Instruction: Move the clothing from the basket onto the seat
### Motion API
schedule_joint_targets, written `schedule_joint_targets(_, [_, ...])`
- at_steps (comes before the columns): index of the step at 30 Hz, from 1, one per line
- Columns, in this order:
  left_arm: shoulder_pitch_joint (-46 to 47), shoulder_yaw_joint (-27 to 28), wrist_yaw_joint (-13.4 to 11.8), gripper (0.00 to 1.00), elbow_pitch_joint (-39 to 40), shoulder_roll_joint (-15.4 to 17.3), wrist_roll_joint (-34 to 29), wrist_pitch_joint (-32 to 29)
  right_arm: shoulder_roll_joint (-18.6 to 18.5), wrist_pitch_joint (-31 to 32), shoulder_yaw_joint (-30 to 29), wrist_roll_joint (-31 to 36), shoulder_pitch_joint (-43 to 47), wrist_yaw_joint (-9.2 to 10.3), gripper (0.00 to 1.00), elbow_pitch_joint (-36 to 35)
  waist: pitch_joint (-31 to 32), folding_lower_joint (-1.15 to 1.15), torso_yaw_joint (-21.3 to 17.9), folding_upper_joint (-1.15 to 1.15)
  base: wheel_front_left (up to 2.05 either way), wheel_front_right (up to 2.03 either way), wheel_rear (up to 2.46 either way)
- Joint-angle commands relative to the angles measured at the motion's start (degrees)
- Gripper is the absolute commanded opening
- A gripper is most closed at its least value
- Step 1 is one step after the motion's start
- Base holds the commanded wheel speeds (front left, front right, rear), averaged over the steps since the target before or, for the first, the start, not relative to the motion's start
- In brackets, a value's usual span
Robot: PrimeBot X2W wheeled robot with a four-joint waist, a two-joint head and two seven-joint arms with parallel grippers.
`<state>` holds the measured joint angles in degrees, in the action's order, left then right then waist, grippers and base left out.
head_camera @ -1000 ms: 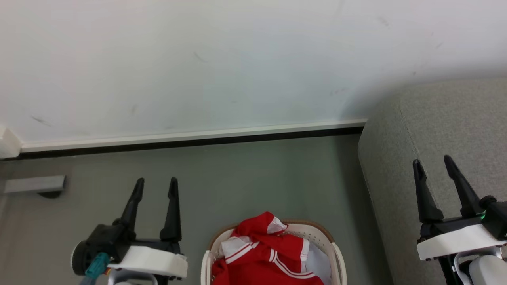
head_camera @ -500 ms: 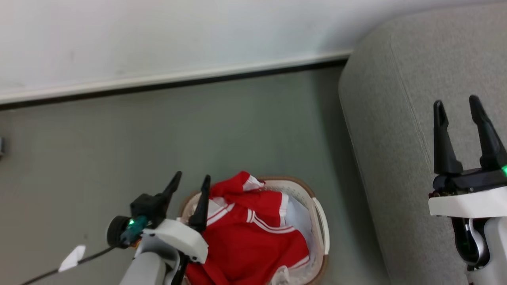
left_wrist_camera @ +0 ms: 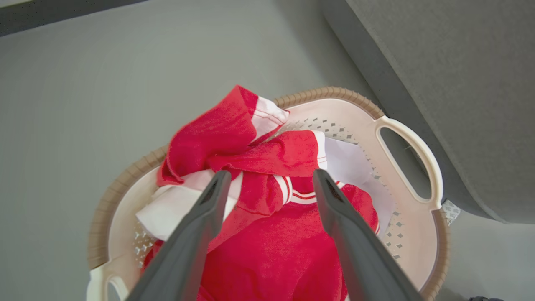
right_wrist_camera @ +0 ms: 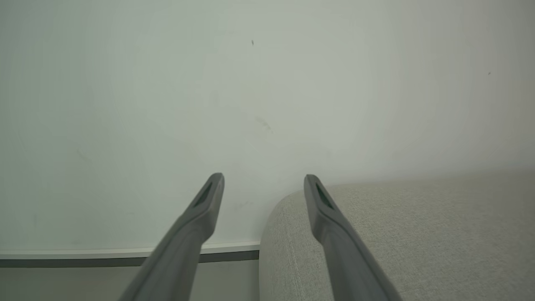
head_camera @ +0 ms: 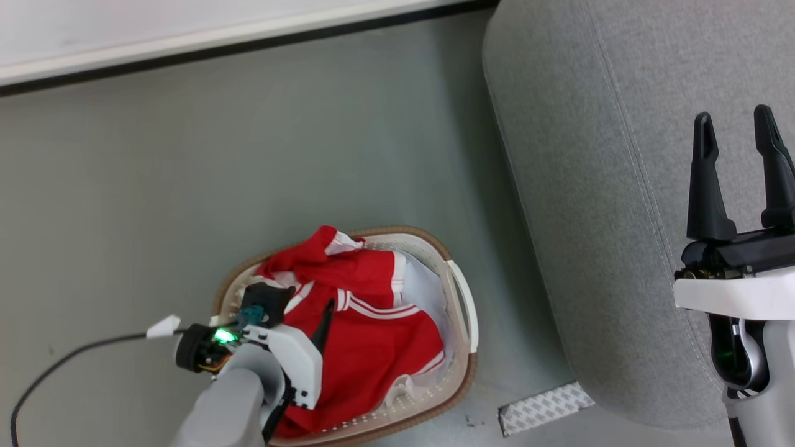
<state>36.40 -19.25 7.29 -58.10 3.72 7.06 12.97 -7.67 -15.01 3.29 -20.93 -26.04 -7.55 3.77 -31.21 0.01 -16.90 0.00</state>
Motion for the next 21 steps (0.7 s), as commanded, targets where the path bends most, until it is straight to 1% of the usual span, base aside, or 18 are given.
schedule_joint_targets(1, [1.0,-0.2,0.1,1.0,-0.8,0.8,-0.7,-0.3,0.2,-0.1,-0.1,0.0,-1.0,0.13,1.0,-0.2,-1.8,-0.01,-1.5,0.0,0.0,0.0,0.0])
schedule_joint_targets(5, [4.9,-2.6,0.2,1.0,-5.8,2.2,-1.8,-2.4,1.4,-0.1,0.2,-0.1,-1.9,0.12,1.0,-0.8,-4.6,-0.01,-3.2,0.0,0.0,0.0,0.0])
schedule_joint_targets(11, [10.7,-5.4,0.2,1.0,-11.0,4.0,-2.9,-5.2,3.2,-0.1,-0.2,-0.5,-3.6,0.12,1.0,-2.1,-9.1,-0.01,-5.4,0.0,0.0,0.0,0.0])
schedule_joint_targets(14, [13.3,-6.9,0.2,1.0,-12.7,5.0,-4.0,-7.1,3.9,-0.1,0.5,-1.0,-4.4,0.12,1.0,-2.2,-11.1,-0.01,-6.7,0.0,0.0,0.0,0.0])
schedule_joint_targets(19, [15.5,-9.0,-1.3,1.0,-14.6,6.6,-6.0,-12.2,4.7,-0.1,1.3,-1.9,-5.3,0.13,1.0,-1.9,-13.9,-0.01,-8.9,0.0,0.0,0.0,0.0])
schedule_joint_targets(21, [15.9,-9.9,-1.2,1.0,-14.9,7.1,-6.5,-14.0,4.8,-0.1,1.6,-2.2,-5.7,0.12,1.0,-1.7,-14.8,-0.01,-9.6,0.0,0.0,0.0,0.0])
